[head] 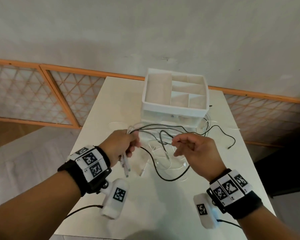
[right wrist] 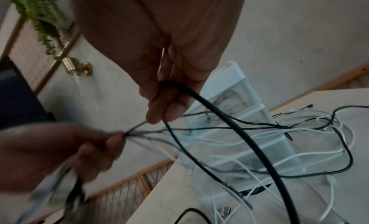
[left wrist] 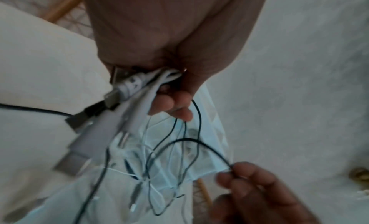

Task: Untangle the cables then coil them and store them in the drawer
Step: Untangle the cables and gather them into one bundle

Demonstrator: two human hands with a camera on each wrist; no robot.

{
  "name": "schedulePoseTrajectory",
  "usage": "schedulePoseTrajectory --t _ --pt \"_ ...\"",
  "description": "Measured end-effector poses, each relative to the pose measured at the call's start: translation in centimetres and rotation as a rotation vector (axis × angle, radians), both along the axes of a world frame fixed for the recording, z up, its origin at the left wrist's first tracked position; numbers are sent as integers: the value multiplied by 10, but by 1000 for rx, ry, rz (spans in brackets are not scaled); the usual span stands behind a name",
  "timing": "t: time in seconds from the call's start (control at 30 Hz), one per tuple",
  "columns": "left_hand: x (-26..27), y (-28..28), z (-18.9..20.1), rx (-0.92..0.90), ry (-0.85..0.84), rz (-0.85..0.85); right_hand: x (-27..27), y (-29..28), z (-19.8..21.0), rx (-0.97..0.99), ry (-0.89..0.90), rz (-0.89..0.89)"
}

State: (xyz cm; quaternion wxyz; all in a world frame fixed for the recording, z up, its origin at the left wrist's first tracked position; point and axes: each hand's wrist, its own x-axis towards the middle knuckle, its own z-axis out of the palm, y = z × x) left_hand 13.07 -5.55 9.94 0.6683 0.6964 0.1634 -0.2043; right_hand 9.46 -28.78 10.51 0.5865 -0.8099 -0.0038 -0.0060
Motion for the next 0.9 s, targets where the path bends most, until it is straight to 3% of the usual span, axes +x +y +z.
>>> schedulePoseTrajectory --t 0.13,0.3,0.53,0.6,0.67,0.73,0.77,0.83,0.9 --pt "13 -29 29 -176 -133 19 -3 0 0 -103 -9 130" --pt "11 -57 17 2 -340 -181 14 -2 30 -56 -210 11" --pt "9 -42 -8 -172 -142 -246 29 -26 62 34 -407 -181" --pt "8 -36 -5 -203 -142 -289 32 -33 62 67 -422 -225" --pt "7 -31 3 -121 -190 -345 35 -40 57 62 -412 -255" --pt "9 -26 18 9 -255 -339 40 -53 43 -49 -358 -313" --pt "11 -24 26 23 -278 -287 43 -63 31 -196 -283 -327" --pt "17 -17 43 -23 -322 -167 43 -85 -1 -601 -10 -280" --pt "21 -9 55 -1 -373 -118 40 -103 -35 -847 307 -218"
